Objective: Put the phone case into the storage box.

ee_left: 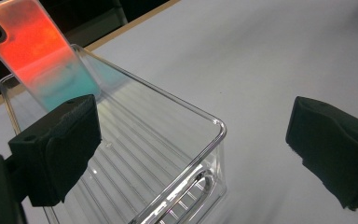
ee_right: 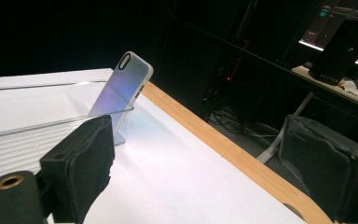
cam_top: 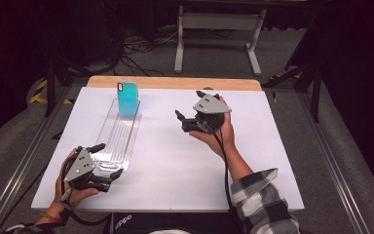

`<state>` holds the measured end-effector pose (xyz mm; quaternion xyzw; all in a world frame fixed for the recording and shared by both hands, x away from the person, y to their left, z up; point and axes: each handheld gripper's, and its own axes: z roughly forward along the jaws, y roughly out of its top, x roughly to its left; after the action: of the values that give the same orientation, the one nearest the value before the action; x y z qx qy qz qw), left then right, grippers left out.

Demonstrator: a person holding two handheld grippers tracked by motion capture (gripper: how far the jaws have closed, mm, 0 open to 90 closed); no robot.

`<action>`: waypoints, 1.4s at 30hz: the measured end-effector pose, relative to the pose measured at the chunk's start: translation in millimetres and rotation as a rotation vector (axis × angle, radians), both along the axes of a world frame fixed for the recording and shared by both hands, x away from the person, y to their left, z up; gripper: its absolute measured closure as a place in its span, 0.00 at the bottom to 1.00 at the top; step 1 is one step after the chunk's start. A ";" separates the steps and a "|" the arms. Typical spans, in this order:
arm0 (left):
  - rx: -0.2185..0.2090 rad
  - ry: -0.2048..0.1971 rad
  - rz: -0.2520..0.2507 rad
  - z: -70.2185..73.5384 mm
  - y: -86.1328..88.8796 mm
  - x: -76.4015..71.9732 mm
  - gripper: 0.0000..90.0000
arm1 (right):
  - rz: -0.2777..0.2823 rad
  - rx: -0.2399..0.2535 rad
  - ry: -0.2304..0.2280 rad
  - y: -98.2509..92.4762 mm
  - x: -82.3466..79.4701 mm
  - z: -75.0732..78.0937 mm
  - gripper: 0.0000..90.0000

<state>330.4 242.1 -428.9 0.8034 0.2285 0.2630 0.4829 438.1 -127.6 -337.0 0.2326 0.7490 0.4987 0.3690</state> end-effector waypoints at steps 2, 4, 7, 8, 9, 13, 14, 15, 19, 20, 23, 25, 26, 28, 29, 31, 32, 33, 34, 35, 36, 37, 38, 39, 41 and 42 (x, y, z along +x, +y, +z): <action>0.005 -0.005 -0.003 0.2 0.1 0.2 0.04 | -0.001 -0.003 -0.001 -1.2 -1.0 0.0 0.12; 0.007 -0.005 -0.002 0.1 -0.5 0.3 0.04 | 0.000 0.002 -0.004 -5.3 -4.5 0.4 0.12; 0.006 -0.006 0.000 0.4 -0.2 0.3 0.04 | -0.005 -0.007 -0.021 -7.4 -8.4 1.4 0.12; 0.006 -0.006 0.000 0.4 -0.2 0.3 0.04 | -0.005 -0.007 -0.021 -7.4 -8.4 1.4 0.12; 0.002 -0.004 0.000 0.4 0.1 0.2 0.04 | -0.006 -0.007 -0.024 -8.5 -9.5 1.6 0.12; -0.006 -0.005 0.004 0.3 0.4 -0.4 0.04 | -0.006 -0.001 -0.024 -13.9 -14.8 1.8 0.12; -0.006 -0.005 0.004 0.3 0.4 -0.4 0.04 | -0.004 -0.002 -0.023 -14.9 -15.8 2.0 0.12; -0.004 -0.005 0.006 0.6 0.9 -0.6 0.04 | -0.011 -0.010 -0.030 -15.4 -17.4 2.3 0.12; -0.002 -0.011 0.007 1.1 2.1 -0.9 0.04 | -0.010 -0.027 -0.042 -16.1 -20.6 2.7 0.12; 0.001 -0.011 0.006 1.2 2.2 -1.1 0.04 | -0.009 -0.027 -0.043 -16.9 -21.6 2.6 0.12; -0.002 -0.011 0.007 1.1 2.1 -0.8 0.04 | -0.006 -0.028 -0.041 -18.5 -24.9 2.3 0.12; -0.001 -0.007 0.008 0.5 1.7 -0.5 0.04 | -0.007 -0.031 -0.041 -18.9 -26.5 1.9 0.12; -0.006 -0.003 0.009 0.2 1.2 -0.9 0.04 | -0.008 -0.038 -0.042 -19.3 -27.4 1.8 0.12; -0.008 -0.004 0.009 0.3 1.1 -1.0 0.04 | -0.008 -0.037 -0.044 -20.1 -29.2 1.0 0.12; -0.010 -0.007 0.005 0.6 1.7 -0.5 0.04 | -0.008 -0.038 -0.044 -20.5 -29.9 0.6 0.12; -0.016 -0.006 0.003 -0.1 1.3 0.1 0.04 | -0.005 -0.041 -0.038 -21.7 -31.5 -0.5 0.12; -0.015 -0.006 0.004 -0.3 1.1 0.1 0.04 | -0.007 -0.046 -0.041 -22.5 -32.7 -1.6 0.12; -0.014 -0.006 0.007 -0.3 1.1 0.2 0.04 | -0.009 -0.047 -0.040 -23.0 -33.6 -2.3 0.12; -0.014 -0.006 0.007 -0.3 1.1 0.2 0.04 | -0.007 -0.047 -0.040 -23.8 -34.3 -2.9 0.12; -0.015 -0.005 0.006 -0.2 1.4 0.2 0.04 | -0.005 -0.044 -0.038 -24.6 -35.4 -3.4 0.12; -0.015 -0.005 0.006 -0.2 1.4 0.2 0.04 | -0.005 -0.042 -0.040 -25.3 -36.5 -3.8 0.12; -0.016 -0.007 0.007 -0.3 1.3 0.2 0.04 | -0.005 -0.047 -0.043 -26.0 -37.6 -3.9 0.12; -0.013 -0.008 0.007 -0.3 1.0 0.2 0.04 | -0.004 -0.046 -0.045 -26.8 -39.2 -4.1 0.12; -0.013 -0.008 0.007 -0.3 1.0 0.2 0.04 | -0.002 -0.042 -0.047 -27.7 -40.3 -4.0 0.12; -0.009 -0.001 0.005 -0.4 0.7 -0.1 0.04 | 0.000 -0.042 -0.047 -28.6 -41.6 -3.8 0.12; -0.011 -0.001 0.005 -0.5 0.5 -0.1 0.04 | 0.000 -0.040 -0.048 -29.3 -42.6 -3.7 0.12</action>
<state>330.3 242.6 -429.4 0.8000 0.2317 0.2632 0.4869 395.5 -156.8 -340.6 0.2132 0.7498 0.4889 0.3916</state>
